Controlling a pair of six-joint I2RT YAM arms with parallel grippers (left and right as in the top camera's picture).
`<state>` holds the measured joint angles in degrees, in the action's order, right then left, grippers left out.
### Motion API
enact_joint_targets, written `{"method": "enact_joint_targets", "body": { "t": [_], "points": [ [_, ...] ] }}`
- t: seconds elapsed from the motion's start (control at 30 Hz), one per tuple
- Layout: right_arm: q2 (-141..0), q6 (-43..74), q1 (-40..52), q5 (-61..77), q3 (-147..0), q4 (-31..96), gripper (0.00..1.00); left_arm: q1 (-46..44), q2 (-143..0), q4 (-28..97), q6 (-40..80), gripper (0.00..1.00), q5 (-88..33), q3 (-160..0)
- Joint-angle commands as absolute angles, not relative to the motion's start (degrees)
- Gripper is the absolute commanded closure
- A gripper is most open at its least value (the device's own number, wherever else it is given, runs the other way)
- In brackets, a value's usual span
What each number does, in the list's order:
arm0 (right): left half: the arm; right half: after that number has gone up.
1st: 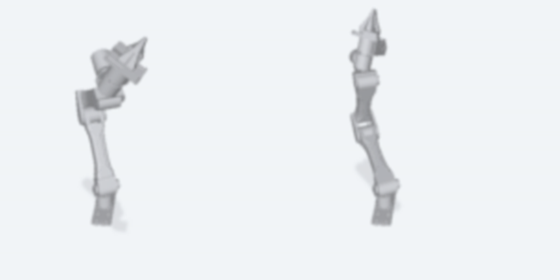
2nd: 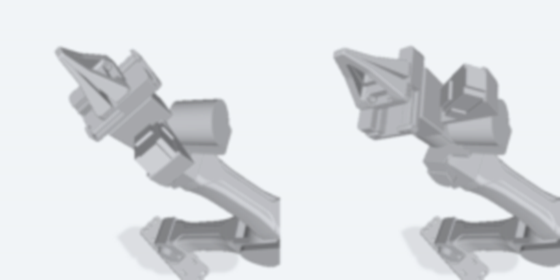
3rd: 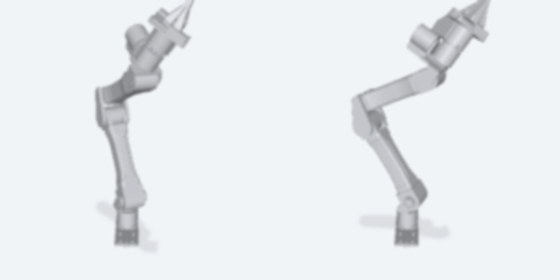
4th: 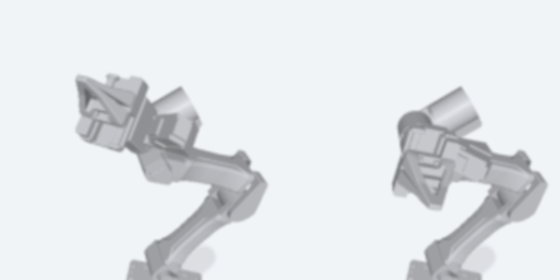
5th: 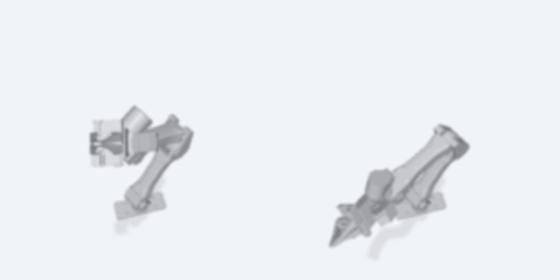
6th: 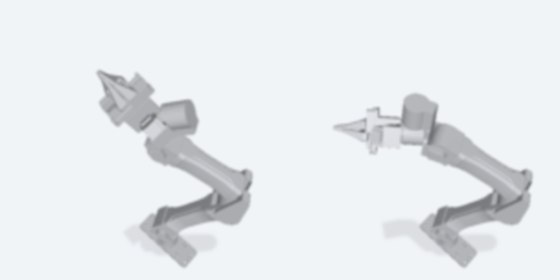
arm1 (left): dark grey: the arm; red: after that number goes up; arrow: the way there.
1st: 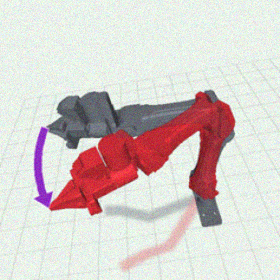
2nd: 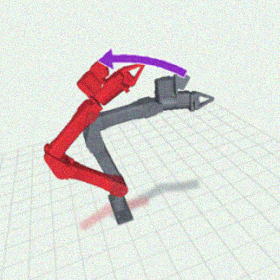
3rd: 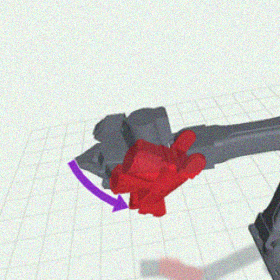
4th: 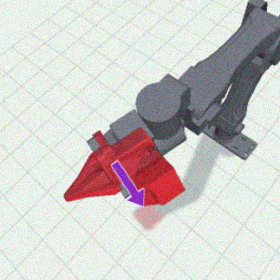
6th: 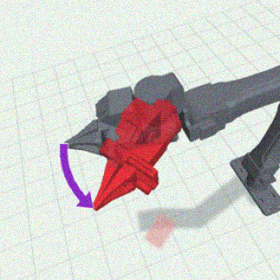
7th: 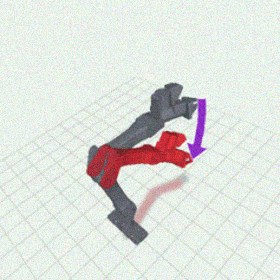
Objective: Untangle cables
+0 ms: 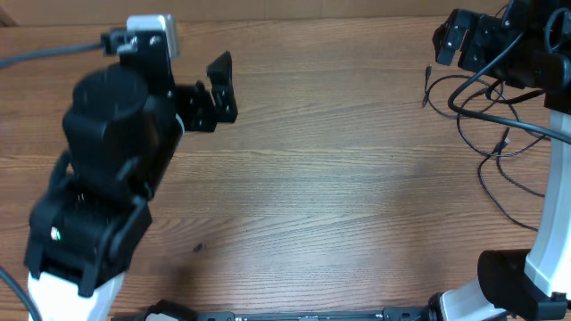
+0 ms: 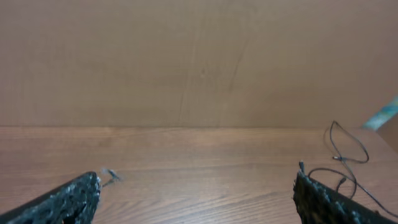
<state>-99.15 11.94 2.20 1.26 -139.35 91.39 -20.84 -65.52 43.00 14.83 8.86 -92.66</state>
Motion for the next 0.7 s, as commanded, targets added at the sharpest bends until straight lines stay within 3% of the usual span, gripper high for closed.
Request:
{"method": "enact_joint_targets", "body": {
  "t": [0.0,0.4,0.67],
  "points": [
    [-98.28,11.94,2.24,1.19,-139.9,91.29,0.0,-20.58,-56.69,34.81,11.81,0.0,9.58,-81.45],
    [-98.28,11.94,2.24,1.19,-139.9,91.29,0.0,-9.37,-23.86,-8.16,9.85,0.01,3.11,-34.35],
    [-98.28,11.94,2.24,1.21,-139.9,91.29,0.0,-2.24,-8.21,-13.98,13.63,0.0,2.94,-16.25]
  ]
}}
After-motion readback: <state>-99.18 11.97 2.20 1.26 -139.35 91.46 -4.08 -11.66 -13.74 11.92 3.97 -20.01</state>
